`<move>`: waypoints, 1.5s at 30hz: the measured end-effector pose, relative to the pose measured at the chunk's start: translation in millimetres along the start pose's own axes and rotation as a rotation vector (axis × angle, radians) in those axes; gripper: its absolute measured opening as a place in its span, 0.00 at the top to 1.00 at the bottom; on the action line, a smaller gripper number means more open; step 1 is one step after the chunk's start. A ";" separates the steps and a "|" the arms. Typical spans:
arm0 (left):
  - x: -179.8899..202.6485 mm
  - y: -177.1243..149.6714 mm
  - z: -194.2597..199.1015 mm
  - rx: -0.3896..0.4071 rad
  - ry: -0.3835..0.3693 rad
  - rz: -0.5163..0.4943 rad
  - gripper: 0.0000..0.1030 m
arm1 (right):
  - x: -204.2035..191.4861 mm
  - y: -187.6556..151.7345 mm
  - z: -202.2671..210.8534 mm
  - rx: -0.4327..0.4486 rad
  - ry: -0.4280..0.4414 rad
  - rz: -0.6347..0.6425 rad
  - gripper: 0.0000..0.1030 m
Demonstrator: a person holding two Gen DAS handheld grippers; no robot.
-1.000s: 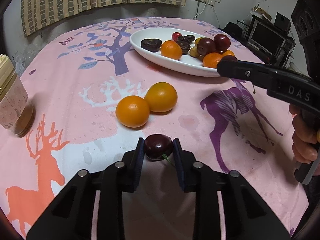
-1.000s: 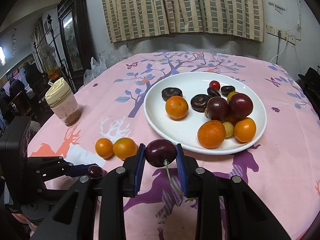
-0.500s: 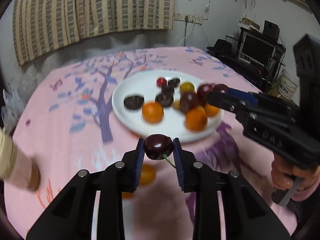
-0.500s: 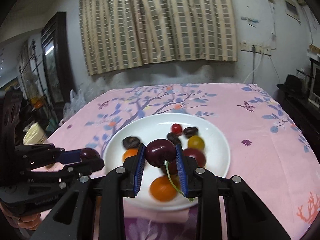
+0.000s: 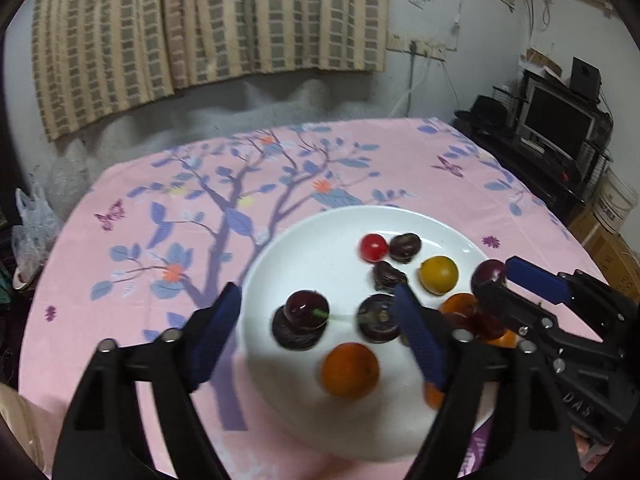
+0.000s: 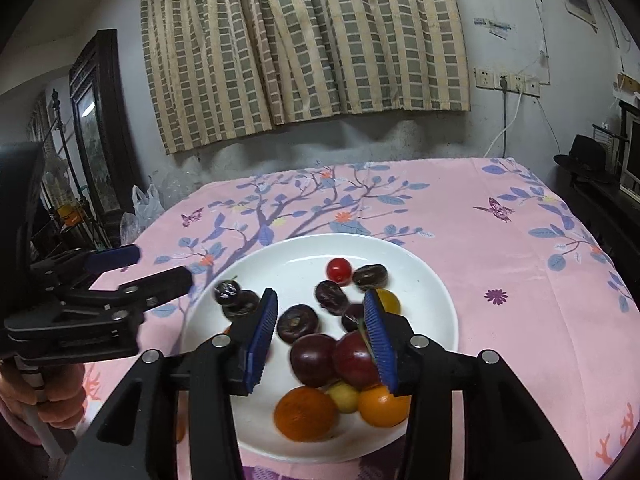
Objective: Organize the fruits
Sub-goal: 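Place both cherries on the white plate, opening both tools, then grasp a small orange with the left tool while the right grasps a yellow orange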
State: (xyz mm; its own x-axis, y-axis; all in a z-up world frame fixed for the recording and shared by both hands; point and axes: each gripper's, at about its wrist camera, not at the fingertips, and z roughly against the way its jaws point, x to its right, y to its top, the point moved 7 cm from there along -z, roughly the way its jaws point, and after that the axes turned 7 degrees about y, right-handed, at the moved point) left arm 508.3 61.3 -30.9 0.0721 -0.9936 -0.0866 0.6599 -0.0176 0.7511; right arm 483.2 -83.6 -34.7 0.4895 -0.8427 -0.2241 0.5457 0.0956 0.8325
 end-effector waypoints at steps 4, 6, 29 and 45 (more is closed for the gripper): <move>-33.2 -16.4 33.8 0.029 0.074 0.034 0.06 | -34.5 -10.3 12.3 -0.012 0.042 0.040 0.43; -50.8 -28.6 50.6 0.034 0.111 0.062 0.05 | -53.3 -21.7 15.7 -0.033 0.061 0.067 0.41; -145.9 -138.2 80.2 -0.083 0.201 0.397 0.05 | -124.9 -126.9 -30.0 -0.351 0.089 0.221 0.37; -150.7 -140.6 76.8 -0.109 0.191 0.436 0.05 | -139.7 -114.6 -58.2 -0.380 0.170 0.277 0.43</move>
State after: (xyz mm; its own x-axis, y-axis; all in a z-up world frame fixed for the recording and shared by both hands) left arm 347.2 205.0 -73.2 0.4889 -0.8672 0.0947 0.6112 0.4180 0.6721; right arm 391.9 54.0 -128.3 0.7378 -0.6631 -0.1263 0.5731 0.5165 0.6362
